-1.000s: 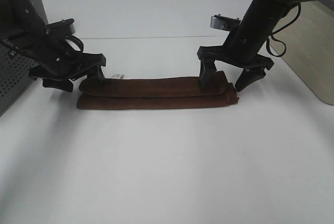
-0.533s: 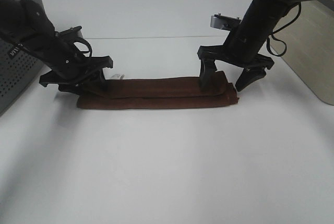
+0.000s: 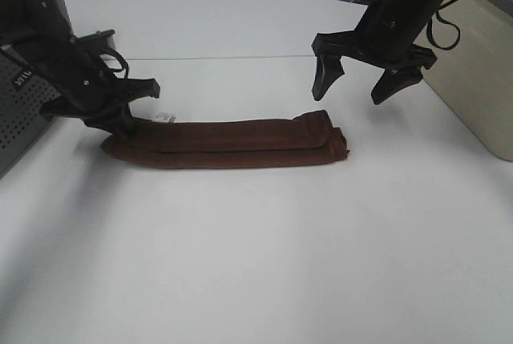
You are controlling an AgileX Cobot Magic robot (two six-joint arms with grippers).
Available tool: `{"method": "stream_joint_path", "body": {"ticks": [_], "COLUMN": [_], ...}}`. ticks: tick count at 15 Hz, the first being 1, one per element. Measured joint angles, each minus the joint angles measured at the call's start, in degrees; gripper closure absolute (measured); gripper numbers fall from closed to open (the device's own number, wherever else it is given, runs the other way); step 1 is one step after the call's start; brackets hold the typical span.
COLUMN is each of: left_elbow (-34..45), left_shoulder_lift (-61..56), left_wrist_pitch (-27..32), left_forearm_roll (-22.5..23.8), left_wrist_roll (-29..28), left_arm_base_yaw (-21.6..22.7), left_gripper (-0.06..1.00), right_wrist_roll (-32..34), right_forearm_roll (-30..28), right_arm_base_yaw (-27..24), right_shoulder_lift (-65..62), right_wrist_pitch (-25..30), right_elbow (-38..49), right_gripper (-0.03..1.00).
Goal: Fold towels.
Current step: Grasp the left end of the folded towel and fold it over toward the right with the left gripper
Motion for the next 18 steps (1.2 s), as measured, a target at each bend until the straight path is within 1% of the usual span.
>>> {"method": "stream_joint_path", "body": {"ticks": [1, 2, 3, 5, 6, 8, 10, 12, 13, 14, 15, 16, 18], "left_elbow": [-0.1, -0.3, -1.4, -5.9, -8.9, -13.1, -17.2, -21.4, -23.5, -25.9, -28.1, -29.5, -30.7], "left_shoulder_lift": [-3.7, -4.9, -6.7, -8.2, -8.2, -8.0, -5.6, -0.9, 1.7, 4.4, 6.9, 8.9, 10.3], "left_wrist_pitch": [1.7, 2.5, 5.0, 10.8, 13.3, 15.8, 16.0, 16.0, 16.0, 16.0, 15.8, 15.3, 12.7], "left_forearm_roll": [3.4, 4.6, 5.7, 5.6, 5.0, 3.6, 2.2, 1.1, 1.1, 1.1, 1.0, 0.5, -2.0], "left_wrist_roll": [-1.5, -2.0, -2.6, -4.0, -5.1, -7.8, -10.9, -14.2, -16.2, -18.3, -20.7, -22.3, -23.1], "left_arm_base_yaw": [0.7, 0.8, 0.8, -0.2, -1.4, -5.2, -9.7, -13.8, -15.2, -16.4, -17.4, -18.2, -19.4], "left_gripper": [0.89, 0.89, 0.89, 0.89, 0.89, 0.89, 0.89, 0.89, 0.88, 0.84, 0.75, 0.64, 0.44], "right_wrist_roll": [0.0, 0.0, 0.0, 0.0, 0.0, 0.0, 0.0, 0.0, 0.0, 0.0, 0.0, 0.0, 0.0], "right_forearm_roll": [0.0, 0.1, 0.6, 1.0, 1.0, 1.0, 0.9, 0.9, 0.9, 0.9, 0.8, 0.7, 0.3], "right_arm_base_yaw": [0.0, 0.0, 0.0, 0.0, 0.0, 0.0, 0.0, 0.0, 0.0, 0.0, 0.0, 0.0, 0.0], "right_shoulder_lift": [-0.9, -1.2, -1.8, -3.1, -3.8, -6.0, -8.7, -11.1, -12.0, -12.9, -13.3, -13.4, -13.3], "right_wrist_pitch": [1.1, 1.5, 2.2, 4.3, 5.3, 6.7, 8.1, 9.2, 9.9, 10.4, 11.1, 12.0, 12.7], "right_elbow": [0.0, 0.0, 0.0, 0.0, 0.0, 0.0, 0.0, 0.0, 0.0, 0.0, 0.0, 0.0, 0.0], "right_gripper": [0.09, 0.09, 0.09, 0.09, 0.09, 0.09, 0.09, 0.09, 0.09, 0.09, 0.09, 0.09, 0.09]}}
